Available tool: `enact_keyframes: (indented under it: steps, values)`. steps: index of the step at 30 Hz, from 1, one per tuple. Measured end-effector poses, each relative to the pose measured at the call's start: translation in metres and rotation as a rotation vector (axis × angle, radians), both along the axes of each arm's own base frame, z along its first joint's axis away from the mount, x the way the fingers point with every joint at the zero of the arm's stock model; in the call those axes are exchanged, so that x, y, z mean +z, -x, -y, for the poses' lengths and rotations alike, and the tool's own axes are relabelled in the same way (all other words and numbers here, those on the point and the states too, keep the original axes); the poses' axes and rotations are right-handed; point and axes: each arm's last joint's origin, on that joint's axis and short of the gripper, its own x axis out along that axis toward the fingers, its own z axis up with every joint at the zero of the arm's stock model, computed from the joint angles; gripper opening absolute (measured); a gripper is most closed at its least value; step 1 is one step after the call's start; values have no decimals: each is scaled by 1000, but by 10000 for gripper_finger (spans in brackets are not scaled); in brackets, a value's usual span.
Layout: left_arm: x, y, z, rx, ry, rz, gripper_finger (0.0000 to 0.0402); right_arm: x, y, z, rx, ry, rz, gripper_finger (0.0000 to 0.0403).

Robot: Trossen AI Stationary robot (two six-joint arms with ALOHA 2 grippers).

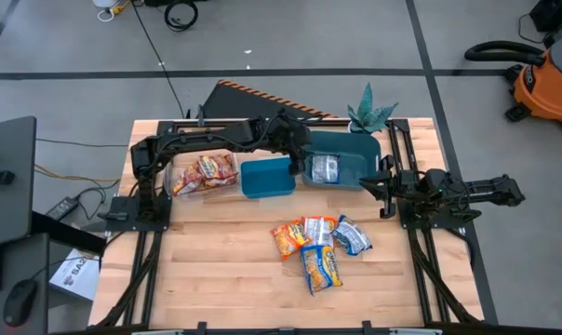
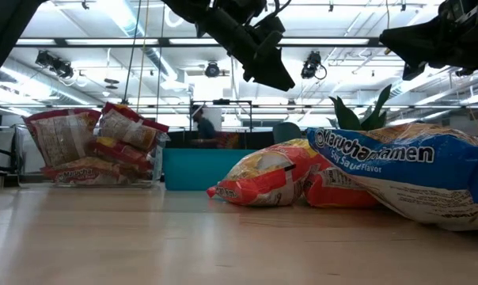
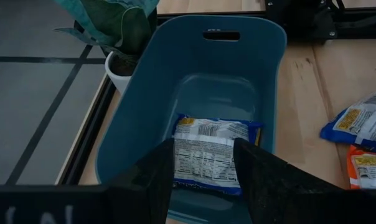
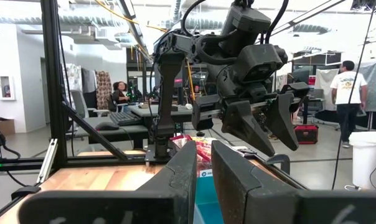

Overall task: Sort Maruchan noodles
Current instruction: Put the blue noodle pack into the green bin

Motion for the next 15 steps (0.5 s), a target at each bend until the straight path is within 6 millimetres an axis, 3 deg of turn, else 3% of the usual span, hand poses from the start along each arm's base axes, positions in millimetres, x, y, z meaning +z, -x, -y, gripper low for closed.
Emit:
enact_keyframes:
  steps: [15]
  values:
    - [-2,1,0,0,8,-25,169,0,0,0,0,0,0,55]
